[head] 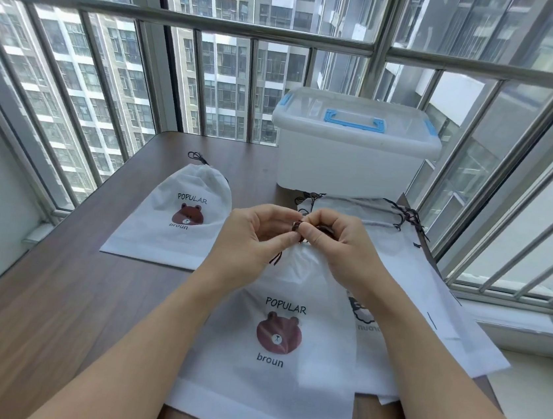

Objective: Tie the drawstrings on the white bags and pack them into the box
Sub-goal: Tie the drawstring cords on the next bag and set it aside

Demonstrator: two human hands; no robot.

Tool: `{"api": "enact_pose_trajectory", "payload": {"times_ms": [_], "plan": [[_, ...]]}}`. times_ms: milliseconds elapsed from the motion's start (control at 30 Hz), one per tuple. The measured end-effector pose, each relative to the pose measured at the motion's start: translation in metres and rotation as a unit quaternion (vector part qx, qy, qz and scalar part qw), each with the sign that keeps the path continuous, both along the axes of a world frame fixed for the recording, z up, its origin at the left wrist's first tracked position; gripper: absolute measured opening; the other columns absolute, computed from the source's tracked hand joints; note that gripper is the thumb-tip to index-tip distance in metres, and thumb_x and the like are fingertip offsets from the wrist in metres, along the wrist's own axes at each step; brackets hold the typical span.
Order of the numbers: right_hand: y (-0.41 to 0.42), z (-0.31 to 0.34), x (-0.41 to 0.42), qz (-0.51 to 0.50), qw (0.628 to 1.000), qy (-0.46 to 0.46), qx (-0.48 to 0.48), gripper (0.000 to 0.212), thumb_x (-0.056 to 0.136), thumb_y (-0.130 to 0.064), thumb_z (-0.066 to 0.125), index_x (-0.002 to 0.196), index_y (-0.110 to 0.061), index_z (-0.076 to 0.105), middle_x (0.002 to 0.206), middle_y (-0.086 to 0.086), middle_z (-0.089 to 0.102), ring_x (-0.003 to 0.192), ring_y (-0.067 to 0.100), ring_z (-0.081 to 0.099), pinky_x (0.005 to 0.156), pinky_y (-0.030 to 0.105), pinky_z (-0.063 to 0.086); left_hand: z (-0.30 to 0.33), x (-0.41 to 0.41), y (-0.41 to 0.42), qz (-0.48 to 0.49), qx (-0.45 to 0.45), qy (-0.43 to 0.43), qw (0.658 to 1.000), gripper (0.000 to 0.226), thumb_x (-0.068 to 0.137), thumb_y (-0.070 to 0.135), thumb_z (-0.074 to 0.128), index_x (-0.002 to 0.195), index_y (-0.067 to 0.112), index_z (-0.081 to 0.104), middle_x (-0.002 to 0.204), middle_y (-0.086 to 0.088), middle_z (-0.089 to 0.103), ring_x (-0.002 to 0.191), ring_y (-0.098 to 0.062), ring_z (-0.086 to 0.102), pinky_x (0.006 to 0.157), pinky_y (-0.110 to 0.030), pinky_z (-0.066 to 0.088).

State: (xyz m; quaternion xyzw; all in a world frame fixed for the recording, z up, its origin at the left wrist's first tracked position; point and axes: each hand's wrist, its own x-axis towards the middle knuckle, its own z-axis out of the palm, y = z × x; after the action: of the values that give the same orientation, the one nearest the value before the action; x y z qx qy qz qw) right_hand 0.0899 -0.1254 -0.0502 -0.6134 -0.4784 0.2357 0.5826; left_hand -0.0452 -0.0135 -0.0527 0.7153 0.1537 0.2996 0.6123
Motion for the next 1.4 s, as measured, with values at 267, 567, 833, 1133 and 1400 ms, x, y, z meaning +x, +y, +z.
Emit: {"api": "enact_pose_trajectory", "payload": {"times_ms": [267, 567, 833, 1133, 1400], "plan": [[0.002, 0.000, 0.002, -0.066, 0.993, -0.095, -0.016, 0.014, 0.097, -0.015, 0.064, 0.084, -0.011, 0.068, 0.060, -0.018, 0.053, 0.056, 0.003, 0.042, 0.056, 0.019, 0.033, 0.005, 0.000, 0.000, -0.046, -0.232, -0.049, 0.970, 0.035, 0.084, 0.001, 0.068, 0.117, 0.012, 0.066, 0.094, -0.010, 0.073, 0.088, -0.016, 0.070, 0.088, -0.025, 0.054], [0.005, -0.002, -0.001, -0.060, 0.991, -0.110, -0.041, 0.014, 0.093, -0.026, 0.062, 0.082, -0.020, 0.067, 0.065, -0.002, 0.056, 0.060, 0.009, 0.044, 0.058, 0.029, 0.037, 0.005, -0.001, 0.000, -0.087, -0.212, -0.026, 0.973, 0.039, 0.076, 0.008, 0.075, 0.113, 0.009, 0.066, 0.093, -0.008, 0.069, 0.084, -0.014, 0.064, 0.083, -0.021, 0.054], [0.004, -0.003, 0.000, -0.040, 0.997, -0.055, -0.048, 0.020, 0.090, -0.033, 0.058, 0.082, -0.017, 0.067, 0.070, 0.005, 0.051, 0.065, 0.018, 0.041, 0.062, 0.036, 0.033, 0.004, 0.000, -0.005, 0.029, -0.058, -0.024, 0.998, 0.021, 0.080, 0.003, 0.079, 0.099, 0.008, 0.072, 0.089, -0.002, 0.077, 0.082, -0.010, 0.071, 0.071, -0.018, 0.054], [0.004, 0.000, 0.000, -0.034, 0.999, 0.007, -0.041, 0.028, 0.091, -0.032, 0.059, 0.093, -0.006, 0.071, 0.098, 0.024, 0.071, 0.089, 0.030, 0.066, 0.096, 0.053, 0.049, 0.003, 0.003, 0.001, 0.038, -0.075, -0.061, 0.995, 0.014, 0.090, -0.002, 0.066, 0.091, 0.008, 0.074, 0.084, -0.004, 0.077, 0.081, -0.014, 0.073, 0.077, -0.020, 0.055], [0.003, -0.001, -0.001, -0.024, 0.997, 0.059, -0.037, 0.026, 0.092, -0.037, 0.063, 0.090, -0.012, 0.072, 0.103, 0.035, 0.065, 0.086, 0.026, 0.056, 0.085, 0.043, 0.042, 0.002, 0.001, 0.003, -0.035, -0.187, -0.030, 0.981, 0.013, 0.095, 0.009, 0.061, 0.093, 0.013, 0.073, 0.092, -0.007, 0.074, 0.085, -0.016, 0.068, 0.086, -0.030, 0.053]]}}
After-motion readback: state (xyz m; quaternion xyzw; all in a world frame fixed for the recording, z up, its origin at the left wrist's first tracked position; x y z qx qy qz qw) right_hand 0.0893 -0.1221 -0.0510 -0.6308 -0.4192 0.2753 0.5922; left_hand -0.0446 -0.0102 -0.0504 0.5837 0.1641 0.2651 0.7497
